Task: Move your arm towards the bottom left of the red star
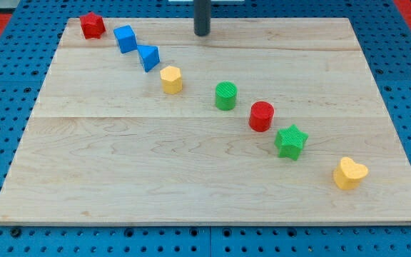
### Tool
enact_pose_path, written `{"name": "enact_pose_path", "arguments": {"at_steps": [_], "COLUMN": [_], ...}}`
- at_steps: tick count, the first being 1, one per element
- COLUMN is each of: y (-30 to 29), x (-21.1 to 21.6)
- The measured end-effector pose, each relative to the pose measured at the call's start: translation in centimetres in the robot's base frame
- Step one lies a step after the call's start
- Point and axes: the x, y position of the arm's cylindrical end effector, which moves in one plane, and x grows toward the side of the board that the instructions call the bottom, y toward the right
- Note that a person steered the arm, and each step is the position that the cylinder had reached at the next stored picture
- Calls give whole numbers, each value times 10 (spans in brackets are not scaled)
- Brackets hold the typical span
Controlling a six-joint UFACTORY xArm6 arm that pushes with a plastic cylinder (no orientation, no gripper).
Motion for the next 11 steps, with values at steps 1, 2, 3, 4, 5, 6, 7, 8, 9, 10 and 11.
{"name": "enact_pose_path", "arguments": {"at_steps": [1, 2, 3, 4, 5, 6, 7, 8, 9, 10, 11], "y": [-25, -50, -66, -84, -51, -69, -92, -99, -150, -212, -277], "x": [-9, -10, -8, -7, 6, 37, 61, 83, 84, 107, 113]}}
